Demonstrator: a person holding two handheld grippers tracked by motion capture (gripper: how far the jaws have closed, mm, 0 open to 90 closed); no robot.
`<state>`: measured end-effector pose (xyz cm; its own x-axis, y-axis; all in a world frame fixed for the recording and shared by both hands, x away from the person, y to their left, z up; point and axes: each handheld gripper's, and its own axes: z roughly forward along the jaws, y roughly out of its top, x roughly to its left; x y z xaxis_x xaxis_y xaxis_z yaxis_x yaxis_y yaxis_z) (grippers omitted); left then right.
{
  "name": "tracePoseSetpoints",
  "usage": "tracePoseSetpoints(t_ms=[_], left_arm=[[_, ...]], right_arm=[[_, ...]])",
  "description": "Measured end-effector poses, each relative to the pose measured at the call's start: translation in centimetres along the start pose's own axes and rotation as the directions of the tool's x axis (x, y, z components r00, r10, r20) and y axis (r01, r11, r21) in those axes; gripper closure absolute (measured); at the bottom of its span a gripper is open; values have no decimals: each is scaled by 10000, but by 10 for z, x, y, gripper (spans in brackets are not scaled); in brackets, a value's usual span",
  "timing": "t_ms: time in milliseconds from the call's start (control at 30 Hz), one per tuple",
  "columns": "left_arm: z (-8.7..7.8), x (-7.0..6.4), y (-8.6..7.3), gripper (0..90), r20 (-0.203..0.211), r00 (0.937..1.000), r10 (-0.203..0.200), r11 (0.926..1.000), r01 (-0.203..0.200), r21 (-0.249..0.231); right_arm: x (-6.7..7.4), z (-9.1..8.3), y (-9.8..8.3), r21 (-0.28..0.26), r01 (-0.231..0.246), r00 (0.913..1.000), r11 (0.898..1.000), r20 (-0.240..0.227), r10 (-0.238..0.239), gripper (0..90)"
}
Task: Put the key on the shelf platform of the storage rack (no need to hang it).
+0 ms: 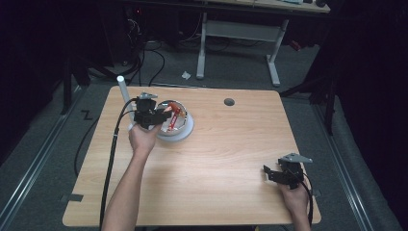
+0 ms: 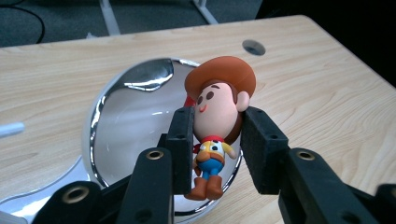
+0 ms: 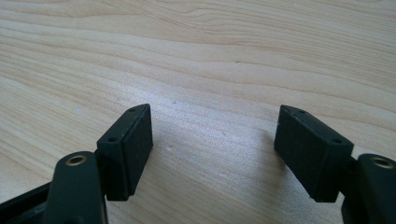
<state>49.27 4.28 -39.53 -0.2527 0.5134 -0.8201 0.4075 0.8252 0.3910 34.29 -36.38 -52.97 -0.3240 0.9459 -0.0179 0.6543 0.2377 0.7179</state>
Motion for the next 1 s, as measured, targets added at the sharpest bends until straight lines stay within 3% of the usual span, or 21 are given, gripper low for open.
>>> tracePoseSetpoints(t_ms=[167,400,467,567,800,867,1000], left_arm=[[12,4,-9,658,-123,9998,148,9999,-147,43],[29,11,-20,656,-699,9967,412,9991,-417,-54],[31,13,-21,656,-699,9960,553,9984,-557,-38],[36,15,-23,654,-916,9945,508,9986,-517,-80],[48,22,-32,654,-1396,9845,1065,9928,-1131,-403],[51,26,-33,653,-1550,9795,1289,9903,-1352,-307],[52,28,-34,648,-1610,9763,1449,9886,-1494,-165]], right_arm=[[0,0,0,-1,1,10000,10000,-2,-1,280],[0,0,0,6,4,10000,10000,11,-4,280],[0,0,0,7,2,10000,10000,8,-2,280],[0,0,0,1,20,10000,10000,6,-20,280],[0,0,0,8,-2,10000,10000,-9,2,280],[0,0,0,6,-5,10000,10000,-10,5,280],[0,0,0,7,-4,10000,10000,-11,4,280]])
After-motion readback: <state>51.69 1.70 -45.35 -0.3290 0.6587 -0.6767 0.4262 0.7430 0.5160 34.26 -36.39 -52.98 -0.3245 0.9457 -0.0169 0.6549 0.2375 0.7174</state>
